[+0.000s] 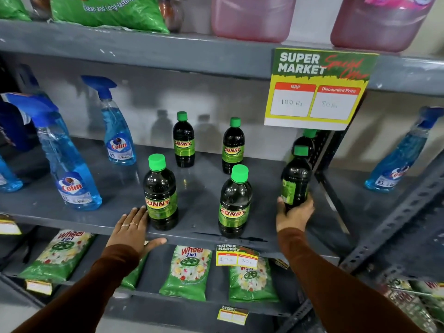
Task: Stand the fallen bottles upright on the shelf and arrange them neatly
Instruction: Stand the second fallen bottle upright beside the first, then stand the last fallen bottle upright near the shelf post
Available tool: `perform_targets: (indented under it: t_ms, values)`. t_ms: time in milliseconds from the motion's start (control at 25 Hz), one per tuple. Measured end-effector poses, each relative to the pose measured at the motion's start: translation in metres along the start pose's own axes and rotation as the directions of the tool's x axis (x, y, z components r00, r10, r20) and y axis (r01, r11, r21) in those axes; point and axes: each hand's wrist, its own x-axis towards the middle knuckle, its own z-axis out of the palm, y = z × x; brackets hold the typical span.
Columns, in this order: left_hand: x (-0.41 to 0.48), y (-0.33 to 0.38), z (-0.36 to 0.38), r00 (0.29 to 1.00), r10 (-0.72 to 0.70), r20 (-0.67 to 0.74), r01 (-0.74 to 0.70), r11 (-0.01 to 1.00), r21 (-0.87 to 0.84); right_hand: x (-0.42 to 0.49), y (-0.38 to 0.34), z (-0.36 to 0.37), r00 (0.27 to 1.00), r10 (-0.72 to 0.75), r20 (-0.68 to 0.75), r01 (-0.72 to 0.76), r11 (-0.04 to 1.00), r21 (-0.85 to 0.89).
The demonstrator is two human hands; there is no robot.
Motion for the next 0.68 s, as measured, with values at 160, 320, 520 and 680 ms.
perform_targets:
  t_ms: [160,320,520,680]
  values:
    - [-0.001,0.000,-0.001,1.000,0.002,-0.001,-0.002,1.000,-0.005,0.000,0.002,-0.001,0.996,0.059,0.066,-0.063,0.997,0.053]
    - [0.001,0.002,-0.001,1.000,-0.003,0.014,0.003,0.999,0.032,-0.011,0.000,-0.003,0.989,0.132,-0.068,-0.137,0.987,-0.086]
    - [0.000,-0.001,0.001,1.000,-0.010,0.018,0.009,0.999,0.045,-0.012,-0.005,-0.007,0.984,0.163,-0.079,-0.172,0.977,-0.129]
    - [0.001,0.000,0.000,1.000,0.004,0.020,-0.004,1.000,0.021,-0.004,-0.021,-0.009,0.970,0.203,-0.132,-0.227,0.954,-0.197]
